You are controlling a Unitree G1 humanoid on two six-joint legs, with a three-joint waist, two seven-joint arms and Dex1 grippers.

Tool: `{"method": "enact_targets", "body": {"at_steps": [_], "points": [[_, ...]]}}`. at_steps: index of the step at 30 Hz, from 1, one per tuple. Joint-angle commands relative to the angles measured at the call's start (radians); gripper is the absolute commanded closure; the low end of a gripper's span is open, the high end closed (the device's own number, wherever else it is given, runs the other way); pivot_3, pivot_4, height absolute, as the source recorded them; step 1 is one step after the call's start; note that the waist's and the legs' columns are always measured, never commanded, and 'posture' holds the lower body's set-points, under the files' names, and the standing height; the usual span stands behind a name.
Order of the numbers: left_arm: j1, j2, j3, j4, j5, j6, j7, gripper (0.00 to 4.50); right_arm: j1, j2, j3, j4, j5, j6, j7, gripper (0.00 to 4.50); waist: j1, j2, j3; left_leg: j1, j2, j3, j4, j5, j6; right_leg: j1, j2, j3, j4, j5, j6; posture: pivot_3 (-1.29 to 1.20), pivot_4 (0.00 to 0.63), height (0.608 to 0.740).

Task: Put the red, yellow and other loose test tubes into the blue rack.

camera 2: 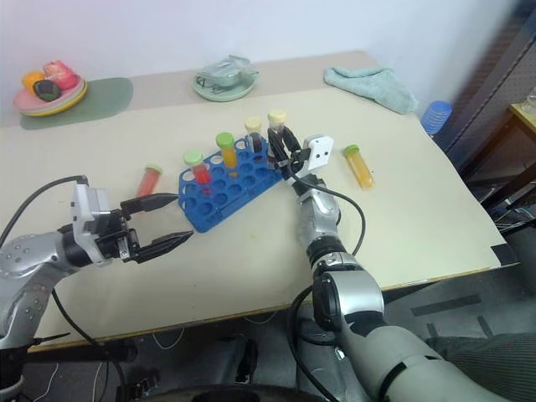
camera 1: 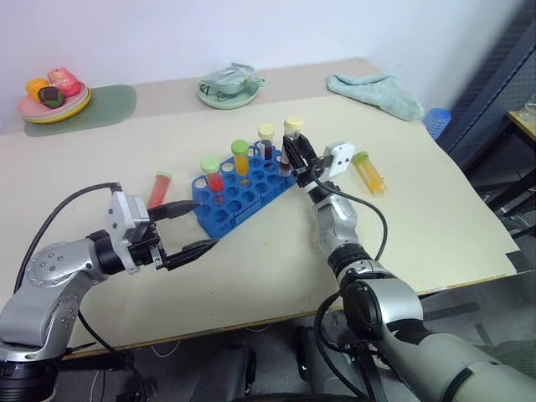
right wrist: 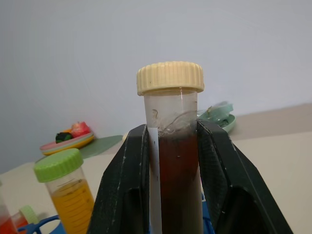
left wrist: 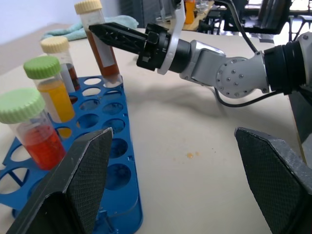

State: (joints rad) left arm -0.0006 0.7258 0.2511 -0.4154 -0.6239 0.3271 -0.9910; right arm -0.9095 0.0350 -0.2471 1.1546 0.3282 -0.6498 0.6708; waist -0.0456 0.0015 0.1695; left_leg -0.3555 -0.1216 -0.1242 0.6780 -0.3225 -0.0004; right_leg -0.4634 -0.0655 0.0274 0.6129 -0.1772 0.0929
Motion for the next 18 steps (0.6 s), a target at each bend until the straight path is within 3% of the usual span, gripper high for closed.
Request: {"method": "enact_targets", "body": {"at_steps": [1,16,18], "points": [[0.003,0.011,0.032,-0.030,-0.021,0.000,0.005,0.40,-0.004,-0.006,-0.002,0.030,-0.029,-0.024,-0.024,3.59,0.000,0.000,0.000,0.000,0.000,0.000,0.000,0.000,0.000,0.000,0.000,0.000,0.000,0.000,0.000,0.00,0.150,0.740],[-0.022,0.010,0.017,-0.020,-0.017,-0.002,-0.001,0.40,-0.006,-0.006,-0.009,0.063,-0.073,-0.055,-0.061,3.59,0.001,0.000,0.000,0.000,0.000,0.000,0.000,0.000,0.000,0.001,0.000,0.000,0.000,0.000,0.000,0.00,0.150,0.740],[-0.021,0.008,0.016,-0.021,-0.017,-0.002,0.000,0.40,0.000,-0.003,-0.013,0.055,-0.064,-0.064,-0.036,2.63,0.000,0.000,0.000,0.000,0.000,0.000,0.000,0.000,0.000,0.001,0.000,0.000,0.000,0.000,0.000,0.00,0.150,0.740]]}}
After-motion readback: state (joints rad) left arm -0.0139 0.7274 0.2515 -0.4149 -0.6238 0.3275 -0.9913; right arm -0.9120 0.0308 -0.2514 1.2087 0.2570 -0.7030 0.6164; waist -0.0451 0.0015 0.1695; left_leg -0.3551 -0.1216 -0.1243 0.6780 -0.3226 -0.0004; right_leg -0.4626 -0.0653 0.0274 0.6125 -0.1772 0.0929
